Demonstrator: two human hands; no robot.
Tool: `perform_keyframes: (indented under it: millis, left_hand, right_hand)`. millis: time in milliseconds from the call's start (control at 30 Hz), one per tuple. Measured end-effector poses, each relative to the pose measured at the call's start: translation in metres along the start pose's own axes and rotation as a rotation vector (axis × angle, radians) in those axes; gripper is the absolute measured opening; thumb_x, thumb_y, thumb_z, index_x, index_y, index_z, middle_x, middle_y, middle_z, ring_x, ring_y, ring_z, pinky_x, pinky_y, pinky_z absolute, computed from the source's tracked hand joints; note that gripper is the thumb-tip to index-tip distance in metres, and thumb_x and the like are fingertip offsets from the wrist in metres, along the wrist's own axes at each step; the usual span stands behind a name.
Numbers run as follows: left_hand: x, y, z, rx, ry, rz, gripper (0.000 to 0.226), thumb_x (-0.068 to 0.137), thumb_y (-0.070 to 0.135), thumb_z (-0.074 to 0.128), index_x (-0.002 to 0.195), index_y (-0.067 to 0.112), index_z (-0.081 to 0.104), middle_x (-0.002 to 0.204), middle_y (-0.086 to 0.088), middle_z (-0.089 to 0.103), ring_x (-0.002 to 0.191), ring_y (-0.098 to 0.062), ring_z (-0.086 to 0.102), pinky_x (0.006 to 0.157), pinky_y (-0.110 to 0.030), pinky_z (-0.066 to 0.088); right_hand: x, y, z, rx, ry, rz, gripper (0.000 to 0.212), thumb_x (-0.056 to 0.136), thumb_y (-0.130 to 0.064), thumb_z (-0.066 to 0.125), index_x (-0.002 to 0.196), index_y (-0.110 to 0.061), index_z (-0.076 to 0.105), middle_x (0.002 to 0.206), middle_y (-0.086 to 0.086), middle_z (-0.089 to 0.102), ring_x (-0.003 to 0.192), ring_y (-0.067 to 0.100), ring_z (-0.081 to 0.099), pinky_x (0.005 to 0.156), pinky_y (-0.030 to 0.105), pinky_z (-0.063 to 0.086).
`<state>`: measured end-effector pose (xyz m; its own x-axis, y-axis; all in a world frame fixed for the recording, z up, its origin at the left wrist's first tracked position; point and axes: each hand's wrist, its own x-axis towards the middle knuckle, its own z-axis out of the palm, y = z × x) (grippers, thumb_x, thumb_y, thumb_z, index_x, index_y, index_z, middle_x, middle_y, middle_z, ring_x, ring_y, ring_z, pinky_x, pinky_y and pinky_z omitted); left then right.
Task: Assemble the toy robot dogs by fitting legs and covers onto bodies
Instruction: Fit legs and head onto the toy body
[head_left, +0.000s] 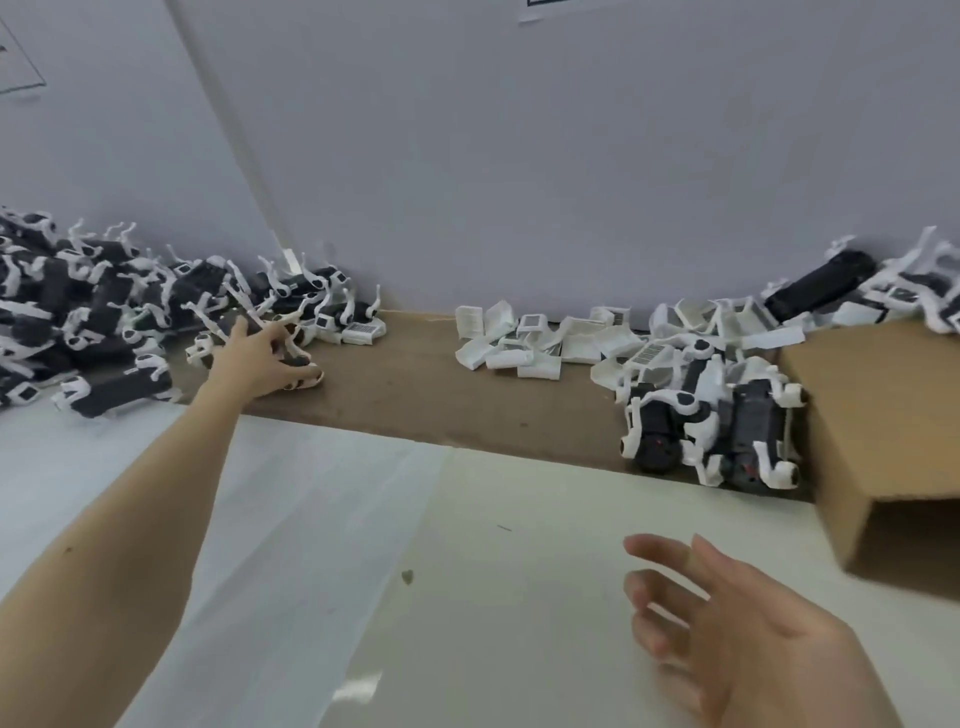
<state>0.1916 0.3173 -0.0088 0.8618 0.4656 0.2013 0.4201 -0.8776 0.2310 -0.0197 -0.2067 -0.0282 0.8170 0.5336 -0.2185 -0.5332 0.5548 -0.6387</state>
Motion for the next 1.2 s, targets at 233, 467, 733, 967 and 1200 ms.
perform_keyframes:
  millis: [233, 467, 733, 967, 1200]
  left_hand:
    - [-0.034, 0.008, -0.024, 0.1, -0.13, 0.154, 0.079, 0.079, 0.071, 0.08, 0.143, 0.03, 0.057, 0.145, -0.013, 0.047, 0.131, -0.039, 0.055, 0.105, -0.044, 0.047]
    - [-0.137, 0.072, -0.052, 0.02, -0.304, 0.511, 0.06, 0.08, 0.059, 0.085, 0.129, 0.036, 0.059, 0.127, 0.009, 0.065, 0.116, -0.022, 0.061, 0.104, -0.035, 0.047]
    - [-0.289, 0.169, -0.031, -0.356, -0.318, 0.919, 0.034, 0.088, 0.053, 0.081, 0.117, 0.043, 0.068, 0.169, 0.032, 0.017, 0.151, -0.009, 0.022, 0.123, -0.037, 0.028]
    - [-0.364, 0.215, -0.001, -0.891, -0.077, 0.738, 0.071, 0.079, 0.038, 0.093, 0.133, 0.029, 0.048, 0.162, 0.035, -0.001, 0.153, 0.015, 0.01, 0.11, -0.006, 0.028]
    - [-0.356, 0.2, 0.003, -0.9, -0.107, 0.292, 0.069, 0.082, 0.023, 0.082, 0.132, 0.03, 0.034, 0.114, 0.003, 0.064, 0.089, -0.011, 0.068, 0.074, -0.027, 0.055]
  right_hand:
    - [-0.002, 0.006, 0.004, -0.094, 0.12, -0.066, 0.043, 0.075, -0.035, 0.063, 0.093, 0.0, 0.08, 0.078, 0.019, 0.061, 0.051, 0.028, 0.054, 0.035, 0.027, 0.035]
    - [-0.007, 0.008, 0.003, -0.129, 0.142, -0.095, 0.044, 0.078, -0.037, 0.066, 0.101, -0.003, 0.08, 0.085, 0.017, 0.064, 0.059, 0.025, 0.058, 0.039, 0.029, 0.038]
    - [-0.022, 0.002, -0.007, 0.022, 0.257, -0.242, 0.034, 0.092, -0.029, 0.066, 0.117, -0.008, 0.074, 0.101, 0.016, 0.075, 0.067, 0.023, 0.07, 0.046, 0.028, 0.054]
    - [-0.029, -0.006, -0.021, -0.174, 0.373, -0.45, 0.023, 0.103, -0.004, 0.053, 0.121, -0.008, 0.066, 0.091, 0.018, 0.075, 0.078, 0.03, 0.076, 0.057, 0.032, 0.06]
    - [-0.027, -0.001, -0.022, -0.313, 0.338, -0.537, 0.022, 0.101, 0.002, 0.055, 0.121, -0.005, 0.063, 0.114, 0.019, 0.075, 0.114, 0.032, 0.071, 0.094, 0.045, 0.055]
